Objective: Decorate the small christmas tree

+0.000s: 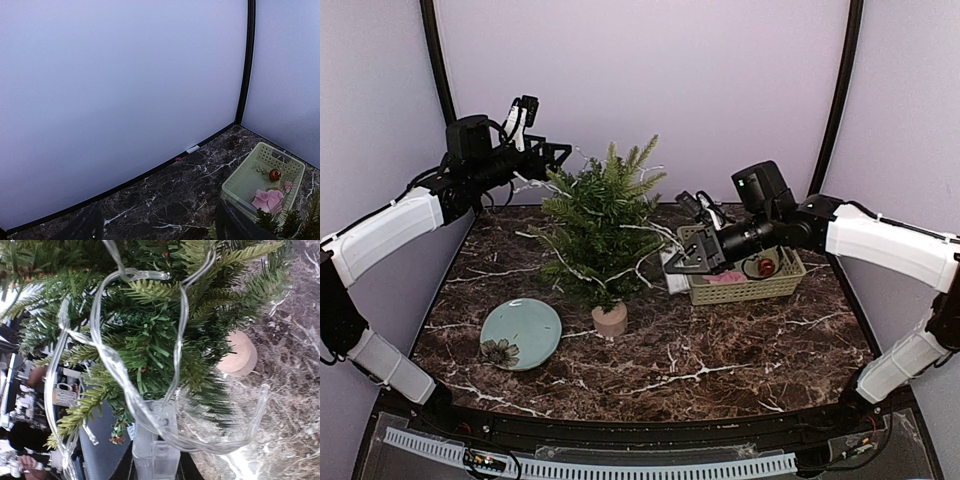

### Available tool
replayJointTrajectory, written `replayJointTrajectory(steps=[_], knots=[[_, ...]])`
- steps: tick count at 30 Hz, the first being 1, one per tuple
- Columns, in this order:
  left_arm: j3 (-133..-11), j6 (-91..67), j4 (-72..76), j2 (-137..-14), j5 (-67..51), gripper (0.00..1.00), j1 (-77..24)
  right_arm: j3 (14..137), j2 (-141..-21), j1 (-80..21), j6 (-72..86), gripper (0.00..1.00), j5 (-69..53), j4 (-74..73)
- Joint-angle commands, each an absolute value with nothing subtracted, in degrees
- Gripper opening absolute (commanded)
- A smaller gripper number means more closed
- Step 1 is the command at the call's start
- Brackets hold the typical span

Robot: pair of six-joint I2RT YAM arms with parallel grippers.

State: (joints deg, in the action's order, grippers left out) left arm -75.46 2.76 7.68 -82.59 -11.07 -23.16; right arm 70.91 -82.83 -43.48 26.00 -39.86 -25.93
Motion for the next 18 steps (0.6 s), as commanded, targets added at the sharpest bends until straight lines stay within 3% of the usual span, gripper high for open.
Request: replayJointTrajectory(steps=[1, 18], knots=[[-74.56, 2.88, 9.98, -80.30, -10.89, 0.79, -23.47, 66.97, -80.57, -44.01, 34.73, 0.15, -43.88, -15.65], [-73.92, 3.17, 10.75, -80.26, -10.64, 0.79, -23.47, 61.26, -81.91, -46.45, 40.23, 0.17, -41.38, -5.16]])
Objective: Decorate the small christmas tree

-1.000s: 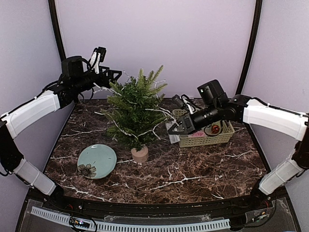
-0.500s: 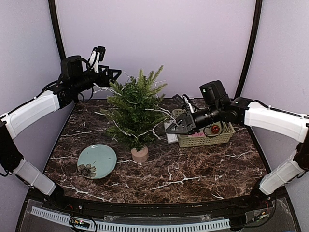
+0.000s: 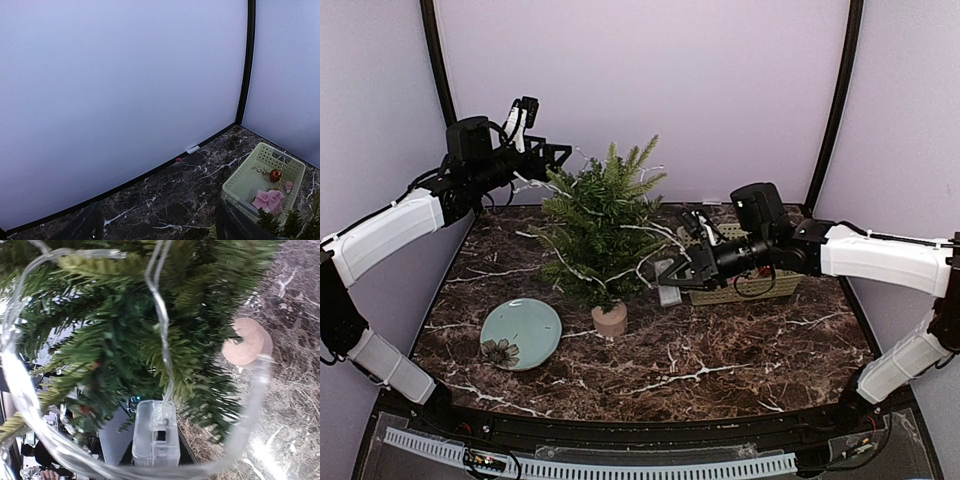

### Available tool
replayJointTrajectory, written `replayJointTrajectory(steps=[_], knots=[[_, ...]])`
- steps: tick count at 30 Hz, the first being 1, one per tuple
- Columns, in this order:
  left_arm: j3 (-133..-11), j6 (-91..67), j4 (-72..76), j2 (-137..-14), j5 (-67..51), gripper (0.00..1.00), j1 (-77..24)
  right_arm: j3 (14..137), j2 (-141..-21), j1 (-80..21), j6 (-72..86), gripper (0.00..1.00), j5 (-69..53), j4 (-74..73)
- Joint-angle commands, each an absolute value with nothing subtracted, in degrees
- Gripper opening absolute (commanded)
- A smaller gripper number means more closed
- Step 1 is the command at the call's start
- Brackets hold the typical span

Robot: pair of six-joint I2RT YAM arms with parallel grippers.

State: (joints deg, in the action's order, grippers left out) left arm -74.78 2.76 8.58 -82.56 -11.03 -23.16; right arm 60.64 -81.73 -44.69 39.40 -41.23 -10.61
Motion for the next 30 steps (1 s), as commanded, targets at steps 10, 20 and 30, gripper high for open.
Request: replayJointTrajectory(steps=[10, 20, 30], knots=[[-74.17, 3.21, 11.00, -80.42, -10.81, 0.79, -23.47, 63.79, -83.08, -49.03, 38.76, 0.19, -40.25, -6.63], [-74.34, 3.16, 10.90, -80.45, -10.75, 0.79, -23.47, 60.45, -84.74, -49.04, 38.88, 0.33, -36.78, -4.62], [-73.56, 3.17, 10.66, -79.32, -10.45, 0.79, -23.47, 60.31, -81.51, -49.04, 35.21, 0.53, -33.35, -9.09]])
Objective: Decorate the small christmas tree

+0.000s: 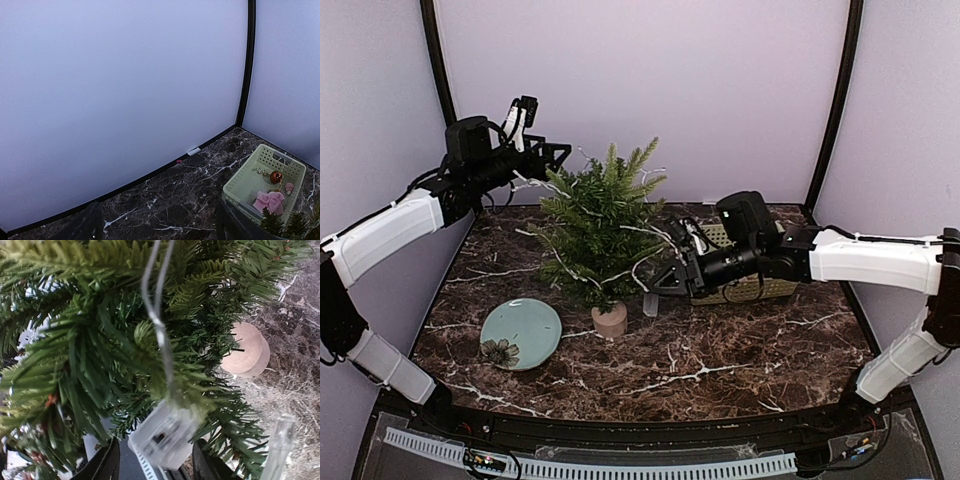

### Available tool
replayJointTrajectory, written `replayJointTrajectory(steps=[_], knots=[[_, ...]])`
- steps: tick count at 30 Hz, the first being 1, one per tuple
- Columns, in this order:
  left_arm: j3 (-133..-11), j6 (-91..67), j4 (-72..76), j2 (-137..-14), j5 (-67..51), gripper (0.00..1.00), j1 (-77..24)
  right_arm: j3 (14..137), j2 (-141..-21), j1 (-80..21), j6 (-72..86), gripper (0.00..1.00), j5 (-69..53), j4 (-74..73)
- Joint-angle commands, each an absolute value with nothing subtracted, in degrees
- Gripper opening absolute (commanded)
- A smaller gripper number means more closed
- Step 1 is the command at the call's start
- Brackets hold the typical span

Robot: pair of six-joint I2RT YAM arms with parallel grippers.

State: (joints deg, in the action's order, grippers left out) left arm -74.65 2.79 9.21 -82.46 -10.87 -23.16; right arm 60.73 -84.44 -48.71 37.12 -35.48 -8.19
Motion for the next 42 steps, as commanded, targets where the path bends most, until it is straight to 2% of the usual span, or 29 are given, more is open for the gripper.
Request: replayJointTrajectory(steps=[1, 8, 13, 15, 28, 34, 38, 42], knots=[[-73.47, 3.12, 10.71, -79.11, -10.41, 0.79, -23.47, 59.53, -80.72, -49.04, 35.04, 0.53, -33.02, -8.95], [-72.66, 2.99, 10.57, -78.24, -10.04, 0.79, -23.47, 58.33, -77.89, -49.04, 32.91, 0.54, -29.33, -11.24], [-71.96, 2.66, 10.38, -77.19, -9.68, 0.79, -23.47, 57.28, -76.61, -49.07, 33.08, 0.36, -28.11, -9.49], [-71.52, 2.08, 10.31, -76.57, -9.30, 0.79, -23.47, 56.39, -76.22, -49.09, 34.01, 0.32, -26.79, -7.10], [-64.22, -2.47, 9.87, -71.01, -9.05, 0.78, -23.47, 53.77, -83.14, -49.93, 40.81, 0.25, -28.80, 8.53], [-60.27, -3.35, 9.73, -68.08, -8.55, 0.77, -23.47, 53.85, -85.09, -50.97, 40.57, 0.20, -28.47, 9.69], [-58.07, -4.44, 9.31, -66.49, -9.21, 0.77, -23.47, 52.48, -84.89, -50.98, 40.73, 0.20, -28.21, 9.93], [-55.45, -7.03, 8.71, -64.20, -9.54, 0.77, -23.47, 50.96, -81.63, -51.02, 39.98, 0.30, -27.33, 9.53]])
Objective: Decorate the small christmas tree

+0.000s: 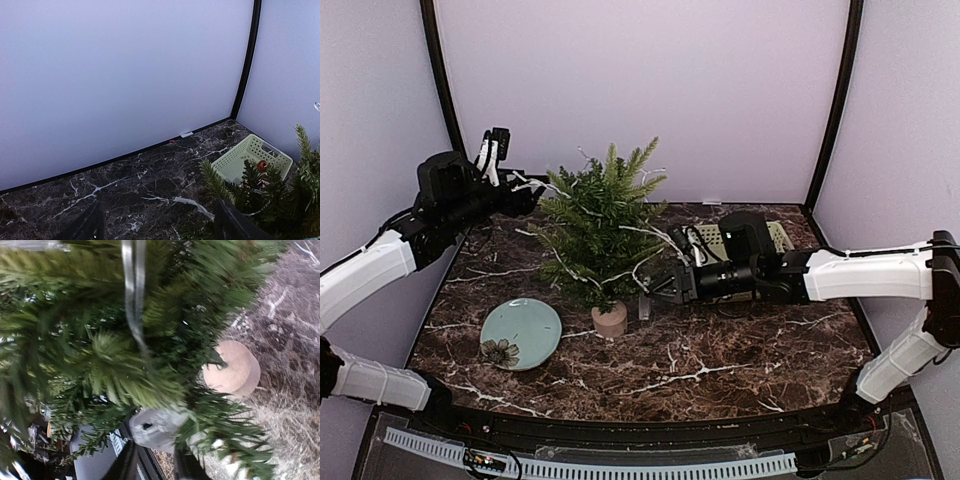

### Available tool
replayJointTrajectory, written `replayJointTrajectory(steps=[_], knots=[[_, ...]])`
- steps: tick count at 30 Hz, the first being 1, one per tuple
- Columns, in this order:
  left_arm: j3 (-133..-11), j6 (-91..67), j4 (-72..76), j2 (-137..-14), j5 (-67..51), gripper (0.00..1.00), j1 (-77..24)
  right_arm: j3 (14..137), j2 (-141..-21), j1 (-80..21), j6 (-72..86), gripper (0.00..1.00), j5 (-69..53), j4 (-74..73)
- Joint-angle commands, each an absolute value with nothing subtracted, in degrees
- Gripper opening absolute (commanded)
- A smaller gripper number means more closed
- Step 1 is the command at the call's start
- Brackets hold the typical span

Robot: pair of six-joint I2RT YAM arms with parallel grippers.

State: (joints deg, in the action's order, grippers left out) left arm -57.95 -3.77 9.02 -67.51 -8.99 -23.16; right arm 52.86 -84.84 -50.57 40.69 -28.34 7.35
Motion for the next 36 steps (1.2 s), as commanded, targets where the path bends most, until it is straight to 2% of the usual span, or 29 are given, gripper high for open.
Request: replayJointTrajectory(steps=[1, 7, 11, 17, 21, 24, 30, 36], knots=[[-54.91, -8.04, 8.09, -63.58, -9.61, 0.78, -23.47, 50.75, -80.38, -50.91, 39.14, 0.34, -26.81, 8.93], [-53.27, -12.85, 4.80, -62.78, -9.09, 0.81, -23.38, 48.72, -73.75, -49.08, 36.74, 0.56, -25.99, 4.31], [-52.33, -14.52, 4.47, -63.06, -9.35, 0.81, -23.33, 47.08, -69.16, -44.95, 34.57, 0.64, -25.98, 0.34], [-51.67, -15.34, 4.01, -62.81, -7.80, 0.82, -22.83, 47.01, -64.74, -32.58, 29.18, 0.66, -26.04, -8.01], [-51.06, -15.78, 4.83, -62.84, -7.57, 0.81, -22.76, 53.93, -72.85, -25.72, 23.61, 0.63, -16.97, -13.66], [-50.31, -15.94, 5.20, -62.73, -7.43, 0.81, -22.76, 59.74, -81.10, -25.25, 19.16, 0.62, -9.67, -16.14], [-49.50, -15.37, 4.91, -61.66, -7.32, 0.82, -22.69, 70.24, -96.28, -24.52, 14.27, 0.60, -7.57, -21.35], [-48.67, -15.29, 4.53, -60.84, -7.77, 0.82, -22.68, 71.91, -100.57, -24.52, 12.16, 0.60, -7.50, -28.26]])
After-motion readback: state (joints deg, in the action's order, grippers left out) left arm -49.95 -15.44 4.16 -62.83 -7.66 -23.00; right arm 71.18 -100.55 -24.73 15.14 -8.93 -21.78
